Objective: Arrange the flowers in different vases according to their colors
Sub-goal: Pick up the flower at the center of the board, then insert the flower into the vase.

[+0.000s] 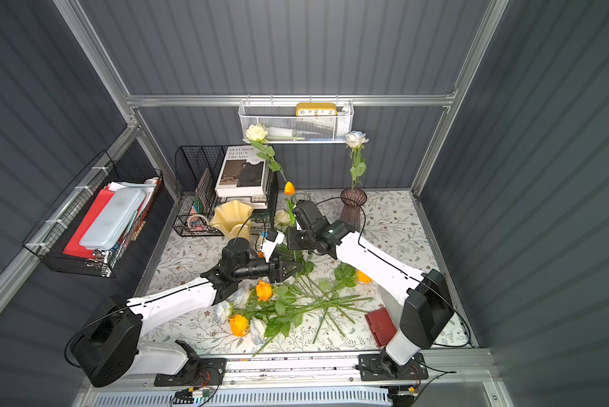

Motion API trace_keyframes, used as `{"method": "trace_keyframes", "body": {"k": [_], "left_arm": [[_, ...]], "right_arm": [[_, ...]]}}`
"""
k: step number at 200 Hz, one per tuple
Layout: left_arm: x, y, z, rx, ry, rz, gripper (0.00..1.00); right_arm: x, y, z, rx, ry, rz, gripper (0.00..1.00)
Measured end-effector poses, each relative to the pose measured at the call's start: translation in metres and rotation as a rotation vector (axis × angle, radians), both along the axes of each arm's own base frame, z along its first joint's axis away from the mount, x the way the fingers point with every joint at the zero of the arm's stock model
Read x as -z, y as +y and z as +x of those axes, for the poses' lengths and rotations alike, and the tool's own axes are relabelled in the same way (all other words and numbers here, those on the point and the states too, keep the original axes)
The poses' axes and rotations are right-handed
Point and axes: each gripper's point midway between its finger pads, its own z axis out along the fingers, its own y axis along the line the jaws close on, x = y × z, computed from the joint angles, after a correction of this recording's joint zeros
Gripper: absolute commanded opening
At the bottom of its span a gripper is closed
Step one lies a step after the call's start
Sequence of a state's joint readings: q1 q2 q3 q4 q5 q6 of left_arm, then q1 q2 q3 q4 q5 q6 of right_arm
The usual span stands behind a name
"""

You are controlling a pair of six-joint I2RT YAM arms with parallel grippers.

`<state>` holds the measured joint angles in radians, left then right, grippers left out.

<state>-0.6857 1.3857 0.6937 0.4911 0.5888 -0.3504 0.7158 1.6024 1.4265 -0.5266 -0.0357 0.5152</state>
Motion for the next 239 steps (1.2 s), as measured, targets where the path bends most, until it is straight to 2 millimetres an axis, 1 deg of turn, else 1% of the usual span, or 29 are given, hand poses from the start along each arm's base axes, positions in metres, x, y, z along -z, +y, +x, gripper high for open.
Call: {"method": "trace_keyframes", "body": {"k": [6,12,24,49,54,63,68,78,88,91,94,106,120,131,146,163,173,188,202,212,228,239], "left_arm": [[0.002,0.001,0.003,-0.014,0.001,0.009,0.06],[0.006,0.002,0.006,-0.03,0.01,0.022,0.0],[0.013,0.005,0.013,-0.055,0.02,0.043,0.0],[0.008,0.002,0.014,-0.056,0.008,0.042,0.0],[0.008,0.002,0.014,-0.059,0.007,0.043,0.0],[0.006,0.003,0.014,-0.063,0.002,0.046,0.0],[0.006,0.004,0.014,-0.067,0.001,0.049,0.0],[0.004,0.006,0.015,-0.083,-0.009,0.054,0.0],[0.001,0.008,0.017,-0.1,-0.023,0.058,0.0],[0.0,0.008,0.018,-0.108,-0.027,0.06,0.0],[-0.001,0.009,0.019,-0.116,-0.031,0.061,0.0],[-0.008,0.013,0.024,-0.153,-0.051,0.067,0.0],[-0.02,0.019,0.029,-0.203,-0.077,0.063,0.0],[-0.033,0.025,0.033,-0.249,-0.103,0.057,0.0],[-0.057,0.036,0.04,-0.33,-0.146,0.045,0.0],[-0.094,0.054,0.052,-0.454,-0.214,0.023,0.0],[-0.119,0.067,0.061,-0.54,-0.26,0.005,0.0],[-0.162,0.094,0.079,-0.685,-0.329,-0.028,0.0],[-0.203,0.125,0.094,-0.821,-0.402,-0.062,0.0],[-0.228,0.148,0.102,-0.91,-0.451,-0.081,0.0],[-0.256,0.183,0.115,-1.021,-0.514,-0.093,0.0],[-0.266,0.204,0.128,-1.085,-0.547,-0.088,0.0]], "right_arm": [[-0.002,0.0,-0.001,-0.003,-0.001,0.003,0.0],[-0.004,0.0,-0.002,-0.004,-0.004,0.007,0.0],[-0.01,-0.003,-0.005,-0.004,-0.012,0.012,0.0],[-0.016,-0.005,-0.006,-0.003,-0.026,0.019,0.01],[-0.017,-0.005,-0.006,-0.004,-0.031,0.02,0.07],[-0.018,-0.005,-0.007,-0.008,-0.035,0.026,0.14],[-0.019,-0.005,-0.007,-0.013,-0.039,0.03,0.2],[-0.021,-0.003,-0.01,-0.026,-0.038,0.046,0.4],[-0.024,-0.002,-0.014,-0.049,-0.043,0.057,0.54],[-0.025,-0.001,-0.015,-0.051,-0.042,0.064,0.62],[-0.026,-0.001,-0.016,-0.063,-0.049,0.062,0.67],[-0.035,0.0,-0.022,-0.089,-0.063,0.081,0.76],[-0.048,-0.001,-0.029,-0.119,-0.091,0.106,0.81],[-0.06,-0.005,-0.037,-0.128,-0.115,0.13,0.84],[-0.077,-0.014,-0.05,-0.148,-0.159,0.159,0.85],[-0.09,-0.025,-0.066,-0.16,-0.194,0.19,0.86],[-0.091,-0.031,-0.075,-0.167,-0.203,0.203,0.86],[-0.084,-0.039,-0.086,-0.173,-0.198,0.207,0.86],[-0.068,-0.043,-0.092,-0.176,-0.171,0.195,0.86],[-0.054,-0.044,-0.095,-0.179,-0.145,0.18,0.86],[-0.033,-0.046,-0.098,-0.181,-0.104,0.154,0.86],[-0.025,-0.046,-0.099,-0.182,-0.087,0.143,0.86]]}}
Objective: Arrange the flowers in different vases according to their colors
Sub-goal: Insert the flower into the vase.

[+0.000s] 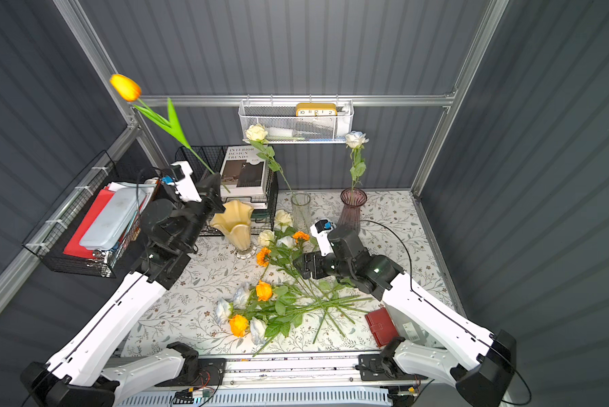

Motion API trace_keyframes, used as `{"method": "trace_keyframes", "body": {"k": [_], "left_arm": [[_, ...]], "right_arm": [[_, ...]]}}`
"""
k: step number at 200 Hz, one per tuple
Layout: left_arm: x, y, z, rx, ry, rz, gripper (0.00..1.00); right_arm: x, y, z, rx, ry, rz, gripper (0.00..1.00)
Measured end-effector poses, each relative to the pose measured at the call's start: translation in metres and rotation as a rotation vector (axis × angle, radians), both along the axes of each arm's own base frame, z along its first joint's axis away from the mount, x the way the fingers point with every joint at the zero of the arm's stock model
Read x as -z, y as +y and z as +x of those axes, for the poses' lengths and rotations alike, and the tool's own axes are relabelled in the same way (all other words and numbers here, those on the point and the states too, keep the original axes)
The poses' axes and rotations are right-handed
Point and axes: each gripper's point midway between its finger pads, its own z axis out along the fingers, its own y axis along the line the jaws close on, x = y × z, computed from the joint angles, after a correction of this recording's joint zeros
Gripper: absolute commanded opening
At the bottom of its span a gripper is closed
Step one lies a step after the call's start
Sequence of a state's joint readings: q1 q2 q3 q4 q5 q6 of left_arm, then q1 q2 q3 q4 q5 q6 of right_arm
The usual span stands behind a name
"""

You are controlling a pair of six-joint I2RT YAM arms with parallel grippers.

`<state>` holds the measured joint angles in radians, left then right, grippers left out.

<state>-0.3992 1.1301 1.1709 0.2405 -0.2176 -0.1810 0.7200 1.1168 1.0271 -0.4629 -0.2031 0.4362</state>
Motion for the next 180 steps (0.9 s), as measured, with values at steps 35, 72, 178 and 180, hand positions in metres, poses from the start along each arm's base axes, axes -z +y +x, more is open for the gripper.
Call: {"method": "trace_keyframes", "body": {"k": [35,72,178,180], "left_arm": [[0.035,0.022,0.051,-0.081,0.018,0.063,0.0],[0.13,0.022,0.096,-0.072,0.164,0.13,0.0],[0.168,0.022,0.09,-0.064,0.205,0.115,0.99],[0.168,0.022,0.089,-0.065,0.205,0.114,0.99]], "right_arm": [[0.011,0.006,0.008,-0.002,0.012,-0.012,0.86],[0.033,0.012,0.019,0.003,0.048,-0.045,0.85],[0.079,-0.019,0.057,0.164,0.151,-0.098,0.86],[0.081,-0.02,0.058,0.169,0.156,-0.102,0.86]]}}
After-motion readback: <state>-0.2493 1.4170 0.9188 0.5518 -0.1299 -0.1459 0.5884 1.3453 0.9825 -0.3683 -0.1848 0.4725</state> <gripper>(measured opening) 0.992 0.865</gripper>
